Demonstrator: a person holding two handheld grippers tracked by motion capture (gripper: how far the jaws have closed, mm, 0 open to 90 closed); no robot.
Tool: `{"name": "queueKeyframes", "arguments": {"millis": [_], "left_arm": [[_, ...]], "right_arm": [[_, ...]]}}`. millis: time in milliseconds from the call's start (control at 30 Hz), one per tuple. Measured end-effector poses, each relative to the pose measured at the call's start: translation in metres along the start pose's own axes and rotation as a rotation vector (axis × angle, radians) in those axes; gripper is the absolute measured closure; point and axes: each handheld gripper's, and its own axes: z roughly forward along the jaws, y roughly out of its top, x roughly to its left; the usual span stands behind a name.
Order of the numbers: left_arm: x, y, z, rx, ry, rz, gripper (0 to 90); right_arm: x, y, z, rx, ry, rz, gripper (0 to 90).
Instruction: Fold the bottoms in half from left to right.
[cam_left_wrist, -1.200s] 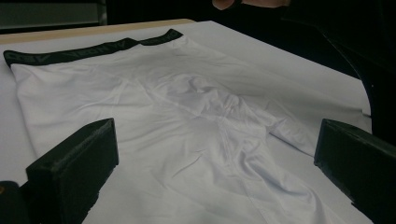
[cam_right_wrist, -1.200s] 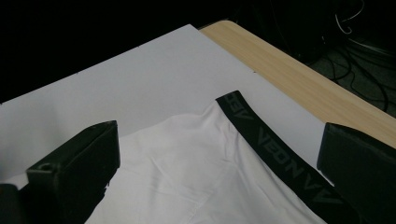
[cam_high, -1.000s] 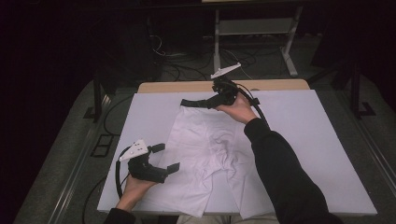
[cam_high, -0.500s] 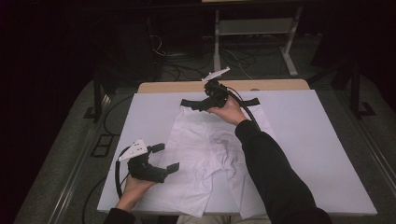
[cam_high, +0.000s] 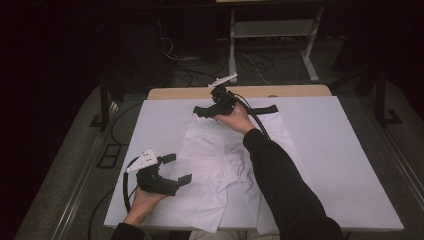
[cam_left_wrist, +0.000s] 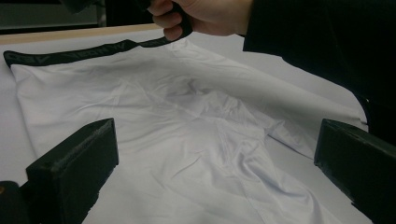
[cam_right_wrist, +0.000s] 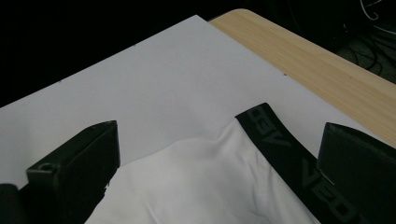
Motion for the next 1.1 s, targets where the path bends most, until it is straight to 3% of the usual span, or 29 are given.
{"name": "queueKeyframes", "arguments": {"millis": [533,733,833,1100], "left_arm": [[0.0,0.0,0.0,0.0,-0.003,0.001,0.0],[0.0,0.0,-0.001,-0.003,-0.006,0.0,0.0],[0.0,0.0,-0.001,-0.005,-0.01,0.002,0.0],[0.0,0.0,-0.001,-0.008,-0.013,0.004,0.0]], "right_arm": [[-0.003,0.003,0.034,0.025,-0.02,0.005,0.0],[-0.008,0.005,0.048,0.03,-0.039,0.028,0.0],[-0.009,0.005,0.054,0.024,-0.016,0.04,5.3],[-0.015,0.002,0.073,0.03,-0.04,0.057,7.5]]}}
